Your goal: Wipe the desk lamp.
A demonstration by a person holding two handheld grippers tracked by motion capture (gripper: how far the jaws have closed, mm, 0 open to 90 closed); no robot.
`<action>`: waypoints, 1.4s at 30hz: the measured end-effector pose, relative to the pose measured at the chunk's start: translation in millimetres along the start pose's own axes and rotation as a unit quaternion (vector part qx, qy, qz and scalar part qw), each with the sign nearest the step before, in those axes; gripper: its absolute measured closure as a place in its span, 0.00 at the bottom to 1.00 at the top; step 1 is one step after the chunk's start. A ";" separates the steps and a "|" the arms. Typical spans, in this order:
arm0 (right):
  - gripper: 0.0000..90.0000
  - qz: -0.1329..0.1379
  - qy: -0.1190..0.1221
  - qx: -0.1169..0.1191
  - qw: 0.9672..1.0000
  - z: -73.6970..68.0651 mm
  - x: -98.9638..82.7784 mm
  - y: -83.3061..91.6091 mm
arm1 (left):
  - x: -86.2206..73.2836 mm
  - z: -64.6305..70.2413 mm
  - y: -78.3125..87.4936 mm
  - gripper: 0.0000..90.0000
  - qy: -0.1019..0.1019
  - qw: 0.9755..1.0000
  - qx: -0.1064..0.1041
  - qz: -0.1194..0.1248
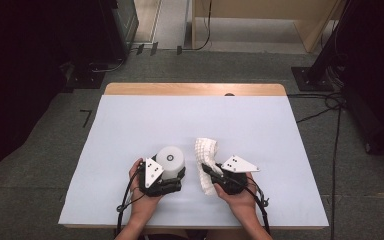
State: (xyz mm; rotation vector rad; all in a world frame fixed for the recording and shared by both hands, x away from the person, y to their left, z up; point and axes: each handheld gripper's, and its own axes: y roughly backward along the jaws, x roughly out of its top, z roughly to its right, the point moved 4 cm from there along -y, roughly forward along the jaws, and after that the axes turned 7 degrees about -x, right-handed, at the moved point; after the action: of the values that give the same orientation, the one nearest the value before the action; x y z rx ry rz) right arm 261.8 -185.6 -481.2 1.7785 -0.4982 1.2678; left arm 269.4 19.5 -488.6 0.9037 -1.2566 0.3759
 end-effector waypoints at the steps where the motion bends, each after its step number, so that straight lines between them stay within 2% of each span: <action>1: 0.83 0.000 0.000 0.000 1.000 0.0 0.0 0.0 | 0.0 0.0 0.0 0.09 0.000 1.000 0.000 0.000; 6: 0.83 -0.006 0.002 0.014 1.000 -5.5 -2.7 -3.1 | -0.6 -1.9 0.3 0.09 0.000 1.000 -0.006 0.004; 10: 0.83 -0.016 0.015 0.023 0.999 -14.6 -6.6 -8.3 | 1.0 -4.1 0.2 0.10 0.008 1.000 -0.012 0.001; 13: 0.83 -0.020 0.017 0.026 0.999 -17.3 -8.6 -10.5 | 3.9 -9.2 1.3 0.10 0.025 0.999 -0.028 -0.004; 19: 0.83 -0.029 0.016 0.028 0.999 -21.0 -10.6 -13.1 | 8.5 -11.0 4.9 0.10 0.034 0.998 -0.049 0.009; 20: 0.83 -0.029 0.017 0.028 0.999 -21.6 -10.9 -13.7 | 12.4 -8.8 7.2 0.10 0.031 0.998 -0.061 0.017; 29: 0.83 -0.022 0.009 0.024 0.999 -19.9 -6.3 -11.8 | 15.5 2.3 7.2 0.10 0.008 0.997 -0.079 0.018; 38: 0.83 0.025 0.014 0.018 0.999 -20.6 22.5 10.0 | 12.9 9.6 2.2 0.10 -0.004 0.995 -0.097 0.007; 42: 0.83 0.030 0.019 0.015 0.999 -21.1 24.6 12.7 | 16.7 9.4 4.4 0.10 -0.008 0.995 -0.095 0.010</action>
State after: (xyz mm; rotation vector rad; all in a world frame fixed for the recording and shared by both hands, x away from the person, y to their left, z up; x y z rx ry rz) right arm 250.7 -171.1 -451.6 1.7723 -0.5174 1.3550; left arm 265.4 11.4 -471.2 0.7340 -1.2939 0.2597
